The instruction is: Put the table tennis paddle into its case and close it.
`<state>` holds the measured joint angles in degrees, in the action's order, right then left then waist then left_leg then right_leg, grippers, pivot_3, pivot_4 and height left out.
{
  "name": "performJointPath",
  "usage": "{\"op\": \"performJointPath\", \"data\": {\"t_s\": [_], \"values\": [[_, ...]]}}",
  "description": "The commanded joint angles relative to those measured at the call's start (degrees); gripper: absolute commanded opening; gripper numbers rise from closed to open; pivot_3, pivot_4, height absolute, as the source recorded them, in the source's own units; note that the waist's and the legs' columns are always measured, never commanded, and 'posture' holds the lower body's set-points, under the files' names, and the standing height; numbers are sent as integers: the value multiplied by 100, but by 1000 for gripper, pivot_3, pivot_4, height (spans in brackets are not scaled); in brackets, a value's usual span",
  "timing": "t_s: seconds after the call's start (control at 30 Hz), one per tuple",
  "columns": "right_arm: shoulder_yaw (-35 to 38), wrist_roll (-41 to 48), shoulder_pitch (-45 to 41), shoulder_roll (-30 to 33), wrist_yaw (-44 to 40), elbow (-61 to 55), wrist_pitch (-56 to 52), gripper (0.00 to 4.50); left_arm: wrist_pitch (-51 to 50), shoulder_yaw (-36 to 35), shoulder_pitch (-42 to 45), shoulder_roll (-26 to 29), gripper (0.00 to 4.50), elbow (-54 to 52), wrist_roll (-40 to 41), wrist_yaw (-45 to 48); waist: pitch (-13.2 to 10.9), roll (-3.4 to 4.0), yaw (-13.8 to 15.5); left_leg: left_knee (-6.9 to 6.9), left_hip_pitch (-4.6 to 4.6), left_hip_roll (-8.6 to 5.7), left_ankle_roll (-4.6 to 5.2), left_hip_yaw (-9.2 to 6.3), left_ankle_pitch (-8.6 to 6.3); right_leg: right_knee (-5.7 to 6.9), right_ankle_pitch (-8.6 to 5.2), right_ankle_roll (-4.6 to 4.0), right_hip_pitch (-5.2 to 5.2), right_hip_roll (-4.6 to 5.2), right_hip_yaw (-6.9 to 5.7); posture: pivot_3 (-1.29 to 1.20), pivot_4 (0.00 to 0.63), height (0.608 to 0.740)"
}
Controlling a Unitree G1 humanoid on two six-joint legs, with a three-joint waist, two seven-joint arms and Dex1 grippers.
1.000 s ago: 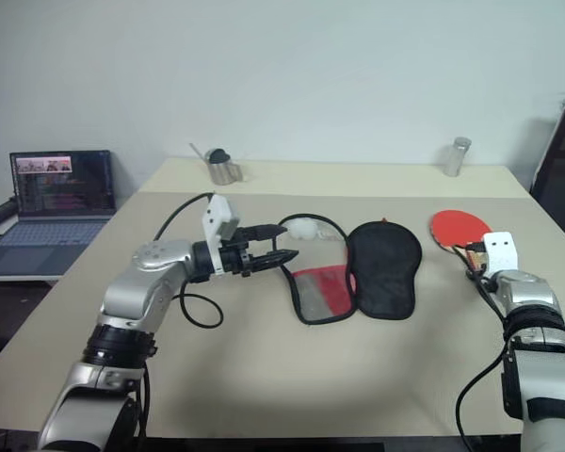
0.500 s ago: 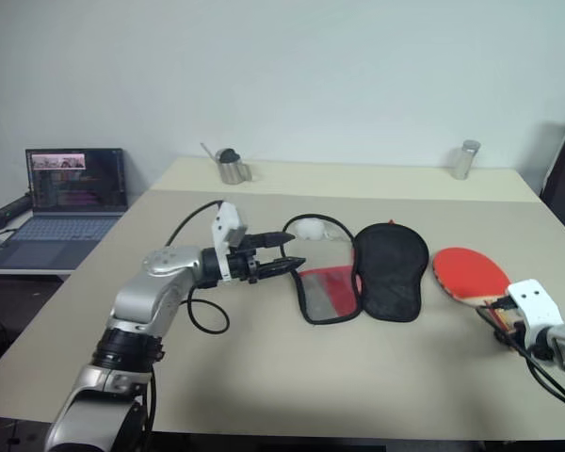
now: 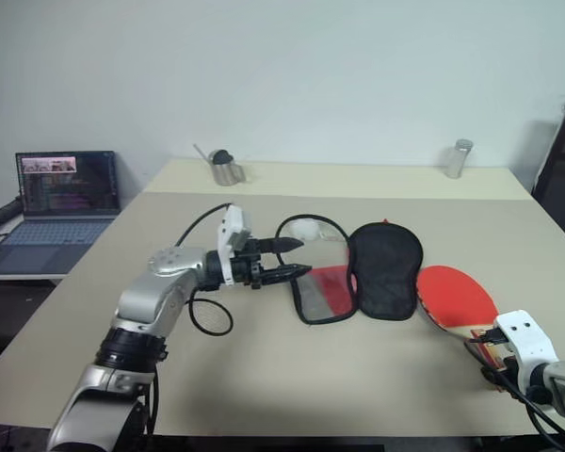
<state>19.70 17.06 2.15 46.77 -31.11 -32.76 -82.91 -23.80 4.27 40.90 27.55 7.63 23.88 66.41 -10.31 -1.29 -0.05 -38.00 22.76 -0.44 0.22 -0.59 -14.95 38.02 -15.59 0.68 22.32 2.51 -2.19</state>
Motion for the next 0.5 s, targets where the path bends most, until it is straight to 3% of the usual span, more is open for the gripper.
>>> {"op": "performJointPath", "data": {"t_s": [0.03,0.2,0.43,0.5], "values": [[-200,187,-161,-14,-43,60,-1,1362,-430,-117,-33,292,3261,-644,506,455,0,-2,-23,0,-2,1,0,0,0,0,0,0,0,-1,1,0,150,740],[-198,216,-509,-112,-30,205,72,1362,-521,90,-206,811,3261,-967,513,1002,-2,-5,-71,0,-17,10,0,11,0,1,0,1,-6,-14,13,0,150,740],[-405,358,-844,-45,-37,370,24,3523,-582,180,-198,1096,3261,-1189,512,1201,-3,-5,-31,0,-16,12,0,11,1,2,-8,13,-4,-21,17,0,150,740],[-473,357,-946,-34,-20,469,51,3523,-607,168,-202,1117,3261,-1260,534,1196,-3,-5,-9,1,-11,11,0,10,0,-1,0,0,-3,-21,17,0,150,740]]}}
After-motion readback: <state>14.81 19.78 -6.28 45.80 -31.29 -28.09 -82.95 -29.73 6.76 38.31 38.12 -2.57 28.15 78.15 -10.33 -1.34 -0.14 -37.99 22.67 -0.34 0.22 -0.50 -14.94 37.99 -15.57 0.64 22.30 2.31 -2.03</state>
